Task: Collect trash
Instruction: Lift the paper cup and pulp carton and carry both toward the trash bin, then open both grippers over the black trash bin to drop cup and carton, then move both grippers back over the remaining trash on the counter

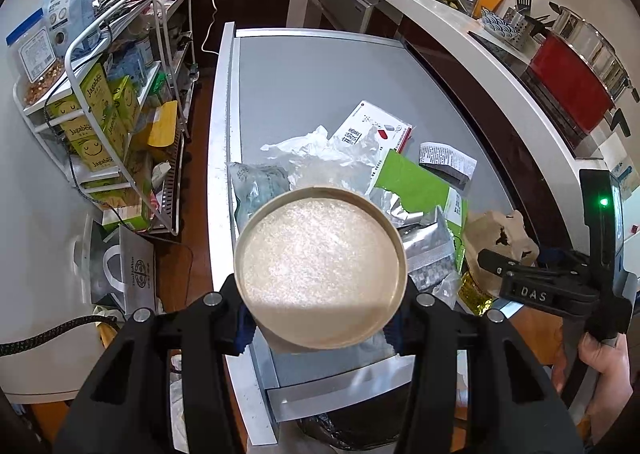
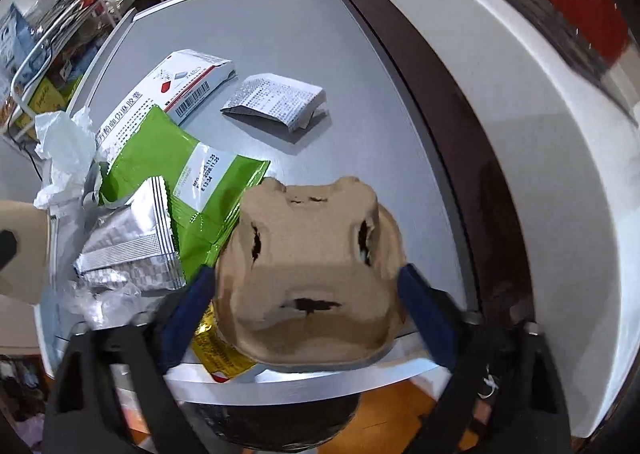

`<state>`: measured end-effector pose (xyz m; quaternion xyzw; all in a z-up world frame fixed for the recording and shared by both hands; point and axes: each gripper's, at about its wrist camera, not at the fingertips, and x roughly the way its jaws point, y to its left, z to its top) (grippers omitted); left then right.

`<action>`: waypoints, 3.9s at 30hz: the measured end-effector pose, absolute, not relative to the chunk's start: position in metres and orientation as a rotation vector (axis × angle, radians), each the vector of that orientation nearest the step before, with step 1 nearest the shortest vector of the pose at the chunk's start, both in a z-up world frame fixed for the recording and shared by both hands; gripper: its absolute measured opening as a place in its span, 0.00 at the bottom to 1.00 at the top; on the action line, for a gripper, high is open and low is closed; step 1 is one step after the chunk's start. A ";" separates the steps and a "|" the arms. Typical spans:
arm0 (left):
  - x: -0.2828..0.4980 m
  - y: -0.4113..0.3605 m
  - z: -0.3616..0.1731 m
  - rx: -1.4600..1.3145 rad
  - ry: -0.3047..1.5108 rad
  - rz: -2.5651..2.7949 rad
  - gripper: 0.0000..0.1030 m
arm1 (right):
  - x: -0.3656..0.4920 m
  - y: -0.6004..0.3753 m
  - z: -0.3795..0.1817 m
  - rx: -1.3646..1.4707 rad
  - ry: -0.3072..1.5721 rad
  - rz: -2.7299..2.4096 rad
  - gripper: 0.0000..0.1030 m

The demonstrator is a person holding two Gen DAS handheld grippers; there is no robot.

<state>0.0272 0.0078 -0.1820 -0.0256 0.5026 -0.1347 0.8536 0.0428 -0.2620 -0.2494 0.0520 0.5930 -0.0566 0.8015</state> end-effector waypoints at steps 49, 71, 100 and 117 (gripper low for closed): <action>-0.013 0.011 -0.090 -0.102 0.874 -0.316 0.48 | -0.009 -0.276 -0.094 0.253 0.943 0.116 0.69; -0.135 -0.029 -0.160 0.032 1.058 -0.438 0.48 | -0.129 -0.282 -0.190 0.271 1.231 0.210 0.69; -0.117 -0.046 -0.262 0.042 1.219 -0.382 0.89 | -0.128 -0.305 -0.305 0.372 1.416 0.092 0.88; -0.091 -0.006 -0.153 -0.027 0.960 -0.270 0.89 | -0.103 -0.273 -0.142 0.049 0.971 0.160 0.88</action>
